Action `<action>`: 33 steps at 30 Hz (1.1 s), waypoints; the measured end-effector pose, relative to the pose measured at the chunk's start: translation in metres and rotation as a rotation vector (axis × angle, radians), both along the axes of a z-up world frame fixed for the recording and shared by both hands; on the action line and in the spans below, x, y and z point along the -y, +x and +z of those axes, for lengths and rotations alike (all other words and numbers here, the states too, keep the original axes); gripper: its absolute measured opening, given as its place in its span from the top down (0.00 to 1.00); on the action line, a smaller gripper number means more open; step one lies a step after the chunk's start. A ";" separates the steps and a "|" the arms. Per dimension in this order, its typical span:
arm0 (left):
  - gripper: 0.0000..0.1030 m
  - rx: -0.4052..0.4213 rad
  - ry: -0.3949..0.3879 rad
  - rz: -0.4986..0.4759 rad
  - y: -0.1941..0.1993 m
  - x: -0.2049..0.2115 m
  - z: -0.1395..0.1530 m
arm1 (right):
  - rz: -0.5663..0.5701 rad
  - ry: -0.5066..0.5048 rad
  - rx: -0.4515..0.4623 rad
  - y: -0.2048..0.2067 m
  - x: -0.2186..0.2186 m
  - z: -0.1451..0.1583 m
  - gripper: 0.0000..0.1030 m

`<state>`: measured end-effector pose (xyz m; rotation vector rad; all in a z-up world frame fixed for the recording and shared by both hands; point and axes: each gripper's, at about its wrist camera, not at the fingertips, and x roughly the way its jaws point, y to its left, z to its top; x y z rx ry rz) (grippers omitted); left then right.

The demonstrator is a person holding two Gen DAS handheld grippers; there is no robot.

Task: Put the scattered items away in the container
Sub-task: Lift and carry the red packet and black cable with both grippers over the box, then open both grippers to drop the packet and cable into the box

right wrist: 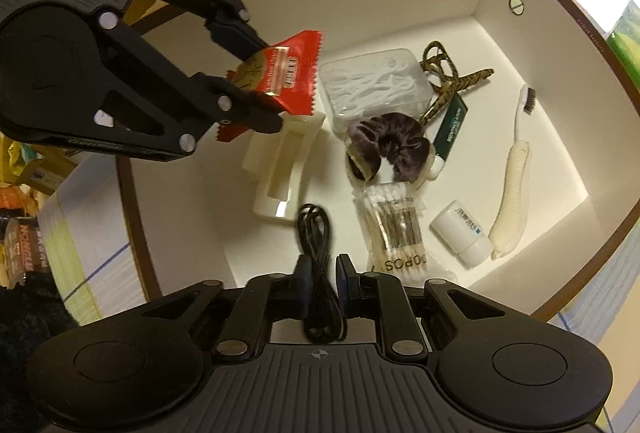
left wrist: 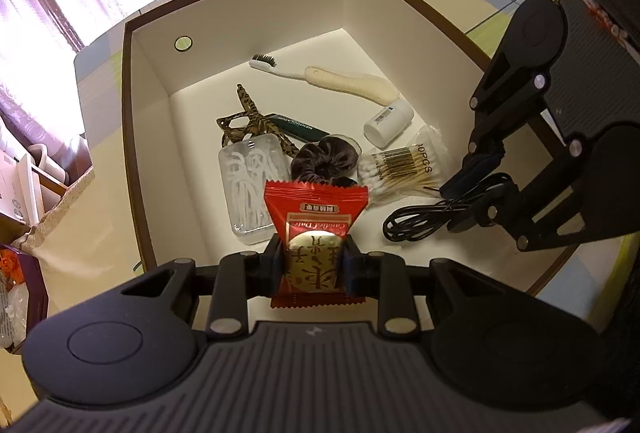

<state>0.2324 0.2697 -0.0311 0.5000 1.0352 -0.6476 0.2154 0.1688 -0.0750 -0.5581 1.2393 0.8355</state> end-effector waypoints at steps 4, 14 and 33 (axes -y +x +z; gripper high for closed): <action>0.77 -0.004 0.000 0.002 0.000 -0.003 0.000 | 0.009 0.013 -0.010 0.001 -0.001 0.003 0.80; 0.76 -0.012 0.006 0.023 0.002 -0.007 -0.003 | -0.001 0.041 0.020 -0.001 0.003 0.010 0.80; 0.28 -0.004 0.003 0.108 0.002 -0.004 -0.001 | -0.001 0.135 0.218 -0.012 0.016 0.034 0.00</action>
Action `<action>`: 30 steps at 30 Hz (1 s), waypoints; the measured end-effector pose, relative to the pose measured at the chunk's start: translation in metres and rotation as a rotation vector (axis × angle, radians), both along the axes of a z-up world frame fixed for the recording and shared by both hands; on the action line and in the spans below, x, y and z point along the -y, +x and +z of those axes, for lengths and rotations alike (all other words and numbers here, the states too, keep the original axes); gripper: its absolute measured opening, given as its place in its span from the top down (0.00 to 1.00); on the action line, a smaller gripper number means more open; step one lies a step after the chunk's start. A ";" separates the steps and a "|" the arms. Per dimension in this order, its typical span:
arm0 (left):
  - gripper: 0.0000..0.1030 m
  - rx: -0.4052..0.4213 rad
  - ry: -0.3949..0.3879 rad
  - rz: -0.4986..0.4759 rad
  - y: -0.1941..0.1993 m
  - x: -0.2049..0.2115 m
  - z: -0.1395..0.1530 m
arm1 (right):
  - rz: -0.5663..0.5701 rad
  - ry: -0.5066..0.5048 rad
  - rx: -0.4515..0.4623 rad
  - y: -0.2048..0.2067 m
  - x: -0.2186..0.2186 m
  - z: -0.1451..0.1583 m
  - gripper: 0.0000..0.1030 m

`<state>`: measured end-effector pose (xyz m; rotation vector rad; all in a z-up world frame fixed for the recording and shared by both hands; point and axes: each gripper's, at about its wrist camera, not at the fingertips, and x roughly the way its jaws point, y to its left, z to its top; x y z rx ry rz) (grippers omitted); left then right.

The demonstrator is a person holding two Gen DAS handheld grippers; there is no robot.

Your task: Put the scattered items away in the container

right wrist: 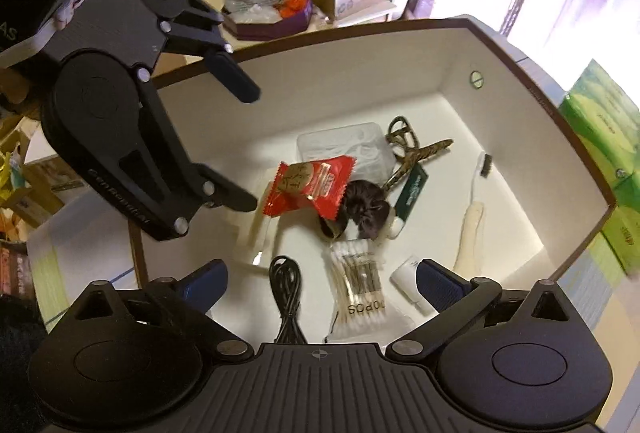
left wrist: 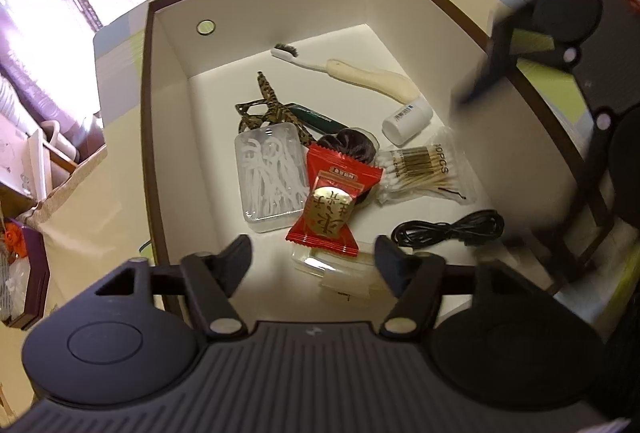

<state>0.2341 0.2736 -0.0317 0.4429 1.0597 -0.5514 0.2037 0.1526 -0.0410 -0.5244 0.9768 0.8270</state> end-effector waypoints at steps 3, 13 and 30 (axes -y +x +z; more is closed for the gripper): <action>0.18 0.000 -0.013 0.041 0.000 -0.002 0.004 | -0.029 -0.009 0.020 0.001 0.003 0.001 0.00; 0.06 0.020 -0.027 0.132 -0.006 -0.001 0.018 | -0.117 0.041 0.050 -0.002 0.026 0.015 0.00; 0.03 0.111 -0.042 0.231 -0.039 0.028 0.044 | -0.219 0.141 0.114 -0.026 0.085 0.036 0.00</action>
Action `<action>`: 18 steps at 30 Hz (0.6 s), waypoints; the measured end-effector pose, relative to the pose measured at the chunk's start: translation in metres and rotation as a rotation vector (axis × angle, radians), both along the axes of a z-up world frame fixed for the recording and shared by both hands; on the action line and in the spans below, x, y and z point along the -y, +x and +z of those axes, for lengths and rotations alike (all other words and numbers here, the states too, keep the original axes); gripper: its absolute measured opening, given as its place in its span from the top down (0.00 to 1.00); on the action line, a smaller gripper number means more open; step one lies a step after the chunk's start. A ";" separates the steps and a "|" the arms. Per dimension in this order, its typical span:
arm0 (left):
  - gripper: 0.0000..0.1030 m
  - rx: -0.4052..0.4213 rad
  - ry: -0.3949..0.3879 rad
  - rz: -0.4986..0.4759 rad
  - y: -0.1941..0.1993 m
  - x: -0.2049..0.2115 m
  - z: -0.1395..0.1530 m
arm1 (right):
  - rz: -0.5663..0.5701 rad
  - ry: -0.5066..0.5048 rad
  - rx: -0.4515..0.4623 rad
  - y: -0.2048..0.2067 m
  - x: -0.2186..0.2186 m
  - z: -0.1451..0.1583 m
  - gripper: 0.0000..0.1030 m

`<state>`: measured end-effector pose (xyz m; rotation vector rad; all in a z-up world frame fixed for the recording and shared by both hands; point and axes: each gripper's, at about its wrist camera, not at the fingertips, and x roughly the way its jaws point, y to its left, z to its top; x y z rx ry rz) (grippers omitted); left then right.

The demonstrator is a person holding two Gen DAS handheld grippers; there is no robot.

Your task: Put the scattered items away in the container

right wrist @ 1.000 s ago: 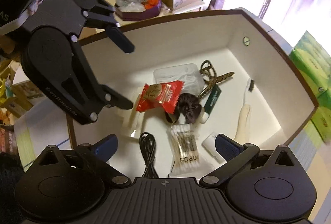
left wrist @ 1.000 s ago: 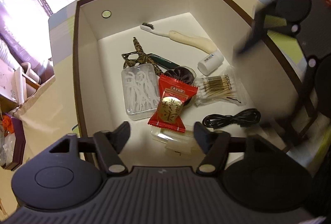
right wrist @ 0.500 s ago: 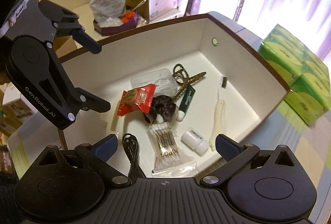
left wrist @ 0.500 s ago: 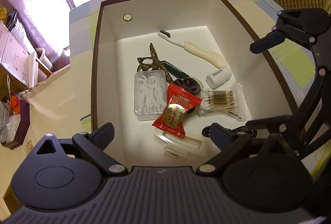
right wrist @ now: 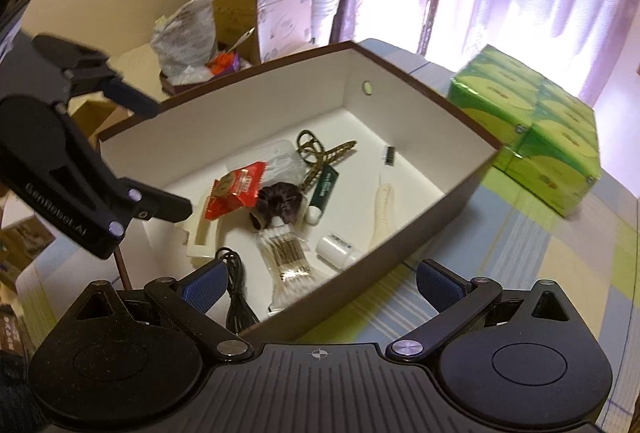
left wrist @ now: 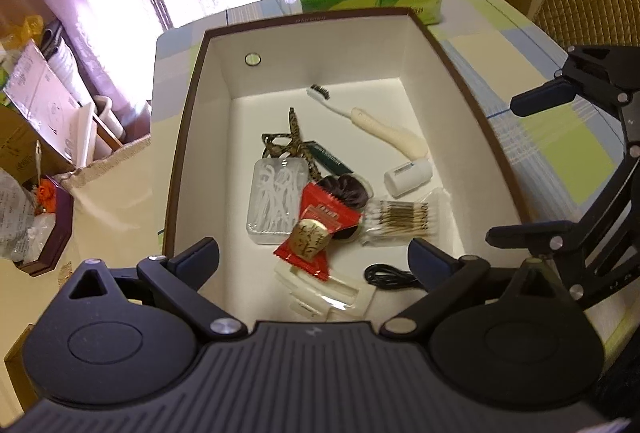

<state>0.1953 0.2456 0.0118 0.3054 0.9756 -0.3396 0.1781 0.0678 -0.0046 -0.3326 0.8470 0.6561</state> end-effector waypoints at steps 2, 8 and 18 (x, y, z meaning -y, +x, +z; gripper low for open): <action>0.03 0.019 -0.005 0.021 -0.008 0.006 0.003 | -0.017 0.032 0.007 -0.003 0.009 0.004 0.00; 0.01 0.092 -0.031 0.092 -0.037 0.022 0.015 | -0.017 0.075 0.033 -0.014 0.032 0.016 0.00; 0.01 0.154 -0.092 0.330 -0.082 0.039 0.036 | -0.040 0.128 0.041 -0.033 0.067 0.031 0.00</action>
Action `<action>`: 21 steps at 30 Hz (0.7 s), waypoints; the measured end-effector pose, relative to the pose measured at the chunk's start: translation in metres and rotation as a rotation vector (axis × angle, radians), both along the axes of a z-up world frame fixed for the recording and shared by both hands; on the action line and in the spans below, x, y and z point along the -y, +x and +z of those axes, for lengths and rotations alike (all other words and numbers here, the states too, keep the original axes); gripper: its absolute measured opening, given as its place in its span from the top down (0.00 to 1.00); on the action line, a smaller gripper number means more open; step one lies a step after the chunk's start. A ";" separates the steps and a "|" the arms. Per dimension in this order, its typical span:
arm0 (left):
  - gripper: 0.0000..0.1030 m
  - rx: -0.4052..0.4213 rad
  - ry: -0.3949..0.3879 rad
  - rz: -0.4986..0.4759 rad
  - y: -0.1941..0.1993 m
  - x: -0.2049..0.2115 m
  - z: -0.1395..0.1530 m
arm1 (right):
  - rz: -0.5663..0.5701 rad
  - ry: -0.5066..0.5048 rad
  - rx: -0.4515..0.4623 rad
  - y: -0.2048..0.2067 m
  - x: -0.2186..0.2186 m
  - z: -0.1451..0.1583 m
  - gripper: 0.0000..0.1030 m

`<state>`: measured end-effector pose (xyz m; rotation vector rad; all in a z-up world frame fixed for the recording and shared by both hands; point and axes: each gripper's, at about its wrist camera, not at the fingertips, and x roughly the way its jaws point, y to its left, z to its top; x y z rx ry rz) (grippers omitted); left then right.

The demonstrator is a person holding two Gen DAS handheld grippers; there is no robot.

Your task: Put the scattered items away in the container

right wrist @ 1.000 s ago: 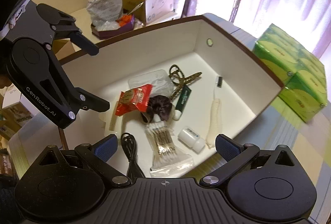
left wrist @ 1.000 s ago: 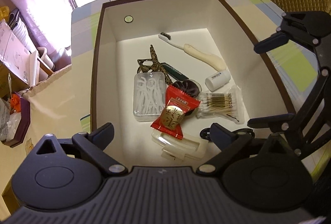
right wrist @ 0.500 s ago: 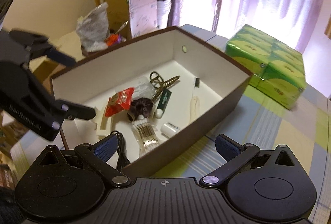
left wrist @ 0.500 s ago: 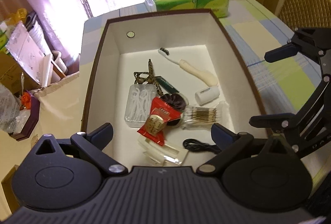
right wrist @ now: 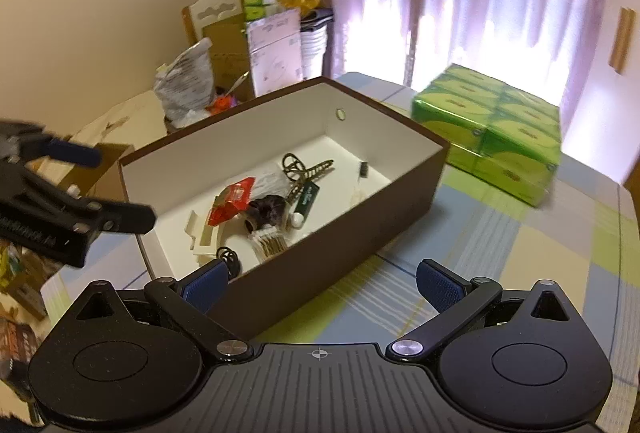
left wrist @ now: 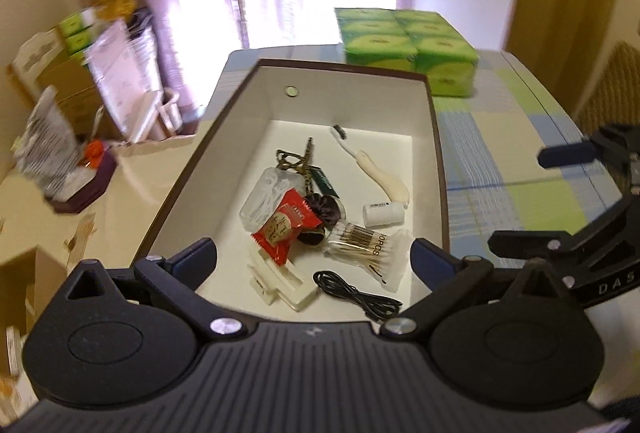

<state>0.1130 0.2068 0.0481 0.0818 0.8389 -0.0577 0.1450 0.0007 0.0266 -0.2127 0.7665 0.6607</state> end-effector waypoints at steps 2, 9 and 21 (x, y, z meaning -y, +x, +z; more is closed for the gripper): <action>0.01 0.009 -0.008 0.030 -0.010 0.005 0.005 | -0.024 0.020 -0.034 -0.001 0.007 0.004 0.00; 0.01 0.052 -0.032 0.125 -0.042 0.025 0.025 | 0.009 0.076 -0.035 -0.009 0.030 0.019 0.00; 0.01 0.006 -0.017 0.285 -0.076 0.056 0.023 | 0.100 0.059 0.018 -0.029 0.065 0.019 0.00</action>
